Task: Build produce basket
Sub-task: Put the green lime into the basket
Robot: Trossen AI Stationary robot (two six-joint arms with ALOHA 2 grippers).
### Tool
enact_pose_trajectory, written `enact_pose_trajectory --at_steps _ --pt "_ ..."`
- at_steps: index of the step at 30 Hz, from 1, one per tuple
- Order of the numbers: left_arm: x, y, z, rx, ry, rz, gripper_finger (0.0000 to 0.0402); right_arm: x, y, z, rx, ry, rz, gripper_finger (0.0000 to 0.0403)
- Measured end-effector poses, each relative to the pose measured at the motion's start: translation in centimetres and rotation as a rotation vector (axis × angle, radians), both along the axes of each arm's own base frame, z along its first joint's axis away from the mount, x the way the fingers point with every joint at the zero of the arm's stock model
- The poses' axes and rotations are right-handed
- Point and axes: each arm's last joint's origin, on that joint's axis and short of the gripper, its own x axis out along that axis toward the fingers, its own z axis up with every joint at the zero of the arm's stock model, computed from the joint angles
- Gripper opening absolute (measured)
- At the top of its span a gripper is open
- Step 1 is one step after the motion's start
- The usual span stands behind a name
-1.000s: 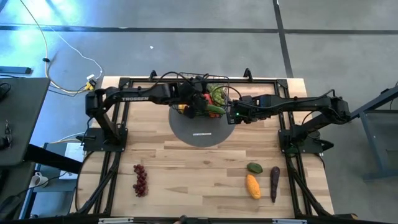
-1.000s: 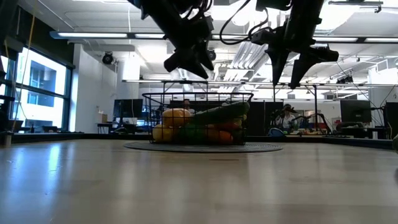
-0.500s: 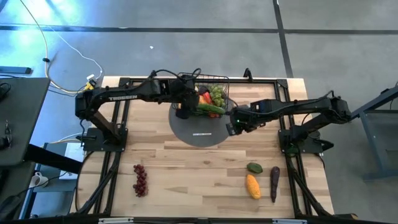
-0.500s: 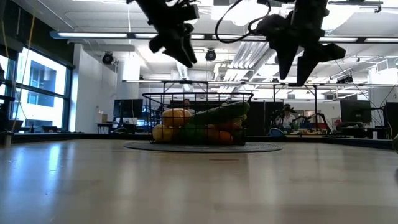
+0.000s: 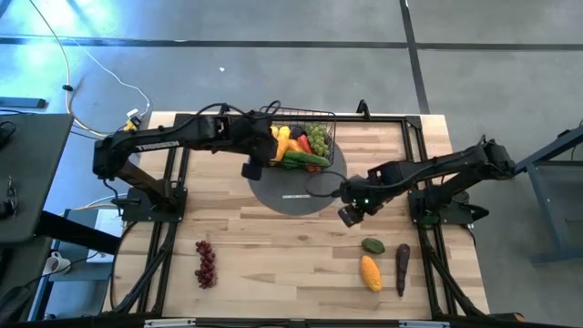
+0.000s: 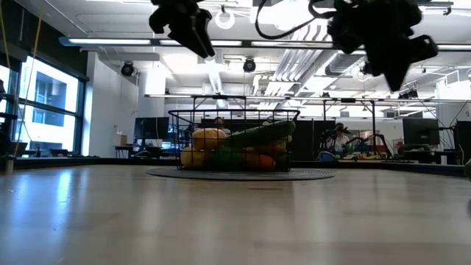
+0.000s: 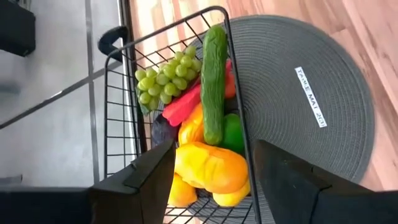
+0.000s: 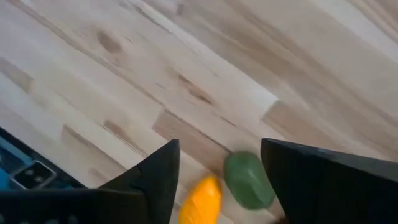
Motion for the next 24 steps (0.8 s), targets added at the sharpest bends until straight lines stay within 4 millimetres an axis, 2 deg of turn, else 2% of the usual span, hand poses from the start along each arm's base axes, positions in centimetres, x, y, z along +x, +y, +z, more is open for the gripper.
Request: enact_pose_trajectory --at_steps 4,9,16,24 --pt "-0.4 -0.2 0.5 -0.006 -0.018 -0.005 0.0209 -0.9 1.3 -0.1 -0.009 0.069 0.055 0.0238" --pt "-0.9 -0.7 0.4 -0.136 -0.025 -0.01 0.0209 -1.9 3.0 -0.2 -0.026 0.119 0.151 0.027" --pt "-1.4 -1.3 0.0 -0.365 -0.02 0.041 0.0209 -2.4 4.6 -0.3 -0.044 0.111 0.252 0.0275" --pt "-1.2 -2.3 0.0 -0.566 -0.05 0.093 0.0209 -2.0 6.5 -1.9 -0.035 0.174 0.391 0.0275"
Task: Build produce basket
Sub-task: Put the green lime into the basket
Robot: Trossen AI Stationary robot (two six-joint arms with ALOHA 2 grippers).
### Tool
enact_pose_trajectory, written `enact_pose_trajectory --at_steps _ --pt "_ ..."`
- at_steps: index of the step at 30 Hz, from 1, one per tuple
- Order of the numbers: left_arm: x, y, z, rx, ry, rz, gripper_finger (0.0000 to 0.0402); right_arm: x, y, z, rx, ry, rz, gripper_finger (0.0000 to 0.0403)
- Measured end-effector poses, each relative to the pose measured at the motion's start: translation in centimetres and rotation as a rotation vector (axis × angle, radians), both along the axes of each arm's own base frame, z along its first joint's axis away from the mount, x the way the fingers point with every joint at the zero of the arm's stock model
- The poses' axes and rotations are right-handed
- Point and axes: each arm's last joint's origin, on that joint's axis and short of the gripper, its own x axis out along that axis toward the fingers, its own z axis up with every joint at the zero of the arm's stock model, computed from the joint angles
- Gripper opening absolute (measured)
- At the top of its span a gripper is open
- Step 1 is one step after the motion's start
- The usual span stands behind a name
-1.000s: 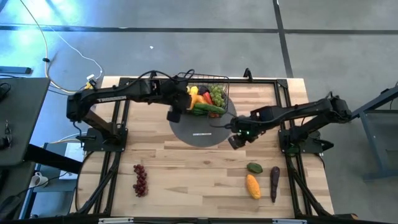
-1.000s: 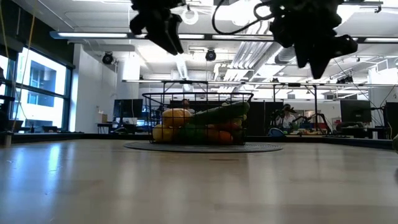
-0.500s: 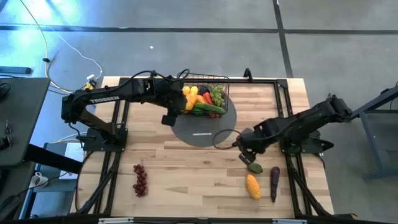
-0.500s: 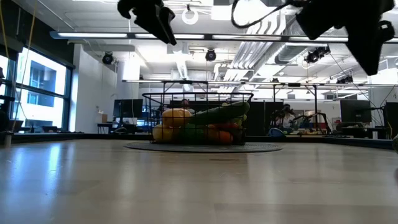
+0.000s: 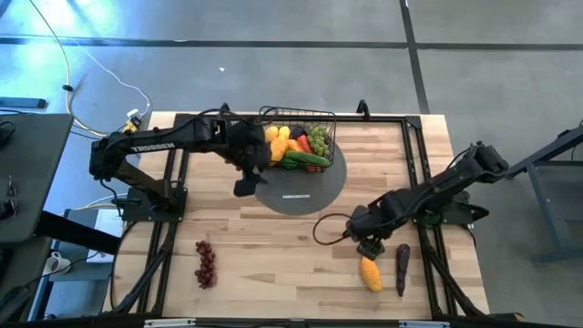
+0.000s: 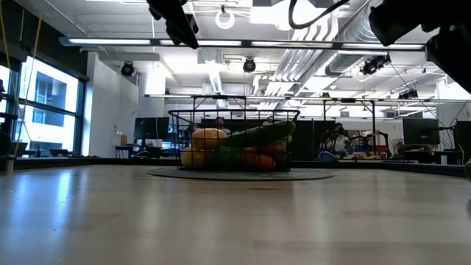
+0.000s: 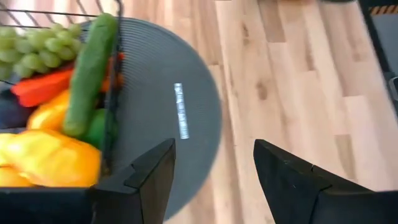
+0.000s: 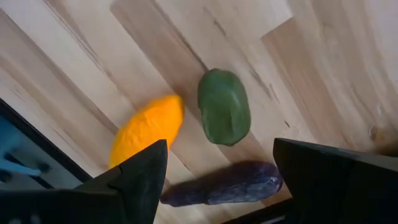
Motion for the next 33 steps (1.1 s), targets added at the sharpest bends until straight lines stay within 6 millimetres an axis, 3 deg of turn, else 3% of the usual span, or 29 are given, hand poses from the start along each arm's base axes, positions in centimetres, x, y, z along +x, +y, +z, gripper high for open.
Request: enact_pose_trajectory --at_steps 14,33 --pt "0.5 -2.1 0.0 -0.034 0.002 -0.039 0.0209 1.7 1.6 -4.1 -0.03 0.159 0.052 0.0275" --pt "0.3 -2.4 -0.3 -0.016 0.052 -0.033 0.0209 3.2 2.0 -8.7 -0.065 0.305 0.024 0.0275"
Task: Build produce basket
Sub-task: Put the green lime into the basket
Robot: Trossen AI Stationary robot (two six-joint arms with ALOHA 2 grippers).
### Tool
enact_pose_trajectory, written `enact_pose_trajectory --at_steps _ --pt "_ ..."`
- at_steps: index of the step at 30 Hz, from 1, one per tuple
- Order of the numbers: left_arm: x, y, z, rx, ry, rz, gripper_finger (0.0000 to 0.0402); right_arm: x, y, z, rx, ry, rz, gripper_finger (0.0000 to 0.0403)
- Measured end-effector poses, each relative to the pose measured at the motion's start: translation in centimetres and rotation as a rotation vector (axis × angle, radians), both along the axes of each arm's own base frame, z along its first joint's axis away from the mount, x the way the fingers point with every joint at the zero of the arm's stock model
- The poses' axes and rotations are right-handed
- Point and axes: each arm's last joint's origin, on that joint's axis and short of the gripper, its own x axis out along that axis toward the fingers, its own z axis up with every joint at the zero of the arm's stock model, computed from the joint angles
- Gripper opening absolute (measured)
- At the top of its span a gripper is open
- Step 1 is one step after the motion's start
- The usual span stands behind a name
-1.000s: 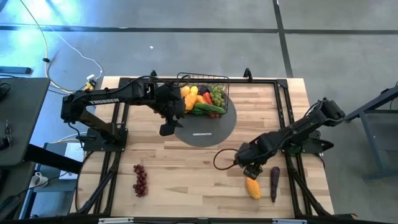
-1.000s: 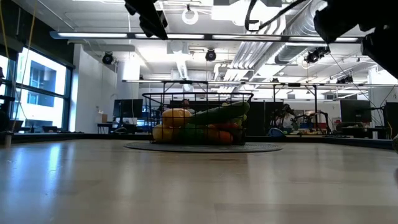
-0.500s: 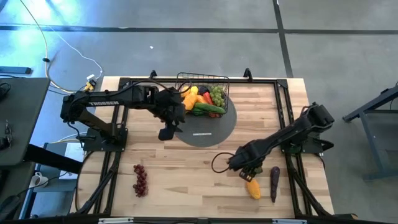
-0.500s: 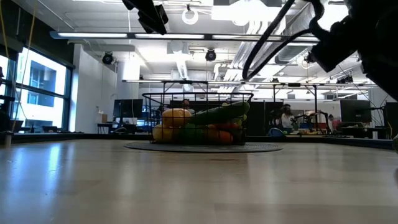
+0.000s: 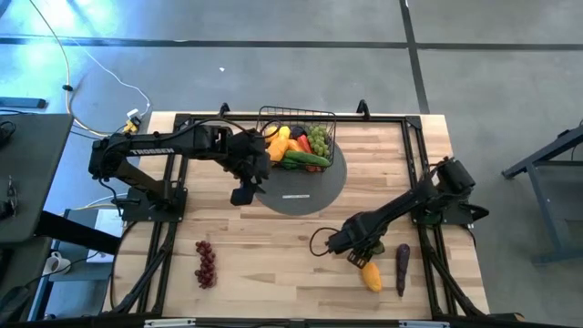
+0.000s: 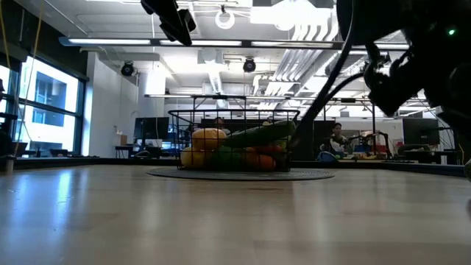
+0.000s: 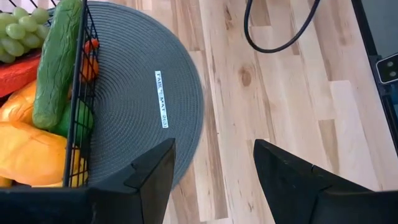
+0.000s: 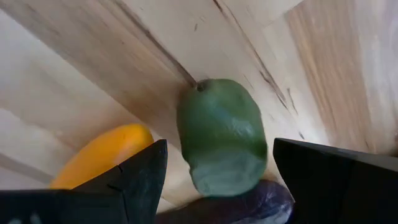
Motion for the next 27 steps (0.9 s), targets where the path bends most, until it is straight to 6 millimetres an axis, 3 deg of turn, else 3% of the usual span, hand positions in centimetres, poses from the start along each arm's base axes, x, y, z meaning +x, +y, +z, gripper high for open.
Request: enact_pose_trajectory --at_steps 8,19,27 --pt "0.0 0.0 0.0 -0.002 0.001 0.002 0.0209 0.4 -0.4 -1.1 -0.036 0.03 -0.007 0.026" --pt "-0.2 -0.1 -0.1 -0.021 0.023 0.019 0.0209 0.7 -1.4 -0.9 -0.038 0.027 -0.021 0.0119" --pt "-0.9 -0.2 -0.5 -0.017 0.104 -0.019 0.0209 1.3 -3.5 1.4 -0.025 -0.105 -0.063 0.0118"
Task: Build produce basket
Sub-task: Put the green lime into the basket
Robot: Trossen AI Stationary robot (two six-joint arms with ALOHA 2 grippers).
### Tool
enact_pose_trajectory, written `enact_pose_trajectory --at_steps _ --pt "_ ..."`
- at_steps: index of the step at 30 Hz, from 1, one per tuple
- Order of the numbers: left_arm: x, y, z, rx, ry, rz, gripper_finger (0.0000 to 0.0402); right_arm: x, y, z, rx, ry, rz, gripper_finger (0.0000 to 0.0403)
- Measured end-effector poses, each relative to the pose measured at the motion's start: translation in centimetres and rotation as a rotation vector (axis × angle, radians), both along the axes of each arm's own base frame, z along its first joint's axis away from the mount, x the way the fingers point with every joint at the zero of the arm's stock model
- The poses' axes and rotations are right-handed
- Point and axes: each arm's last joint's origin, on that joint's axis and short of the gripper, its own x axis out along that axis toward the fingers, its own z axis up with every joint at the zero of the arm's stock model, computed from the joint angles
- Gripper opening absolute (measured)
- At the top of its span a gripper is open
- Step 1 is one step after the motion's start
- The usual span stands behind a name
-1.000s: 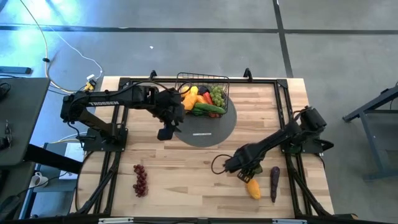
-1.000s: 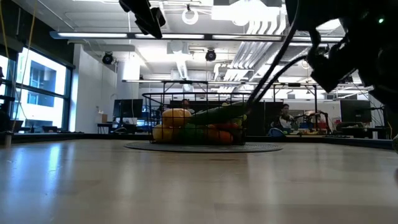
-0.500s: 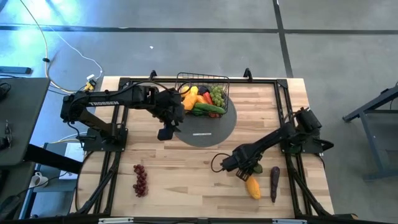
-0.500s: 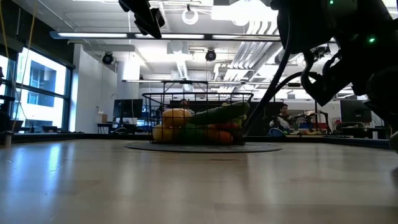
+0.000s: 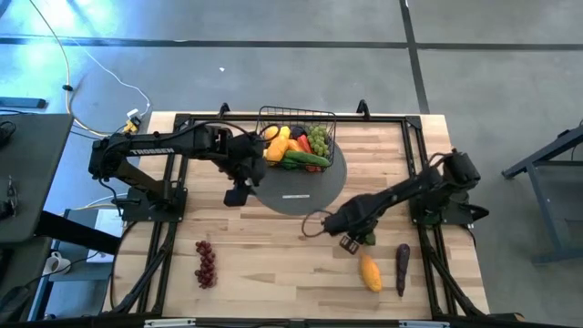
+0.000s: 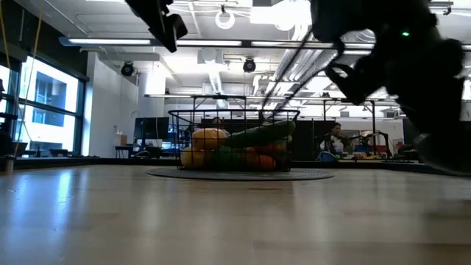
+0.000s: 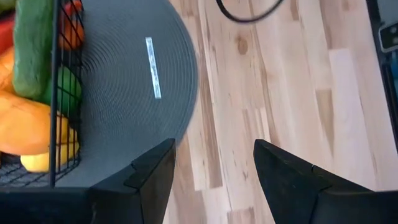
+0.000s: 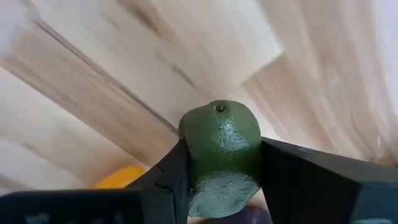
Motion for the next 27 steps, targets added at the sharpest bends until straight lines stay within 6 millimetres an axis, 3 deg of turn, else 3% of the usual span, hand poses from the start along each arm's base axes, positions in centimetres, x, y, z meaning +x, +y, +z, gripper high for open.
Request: enact_pose_trajectory --at_steps 10,27 --pt "-1.2 0.8 -0.2 0.006 0.021 0.01 0.0209 1.9 -3.7 4.6 0.076 -0.414 -0.101 0.0118" --pt "-4.7 6.1 -1.7 0.037 -0.002 0.252 0.0209 6.2 -11.5 9.6 0.014 -1.109 -0.181 0.0118"
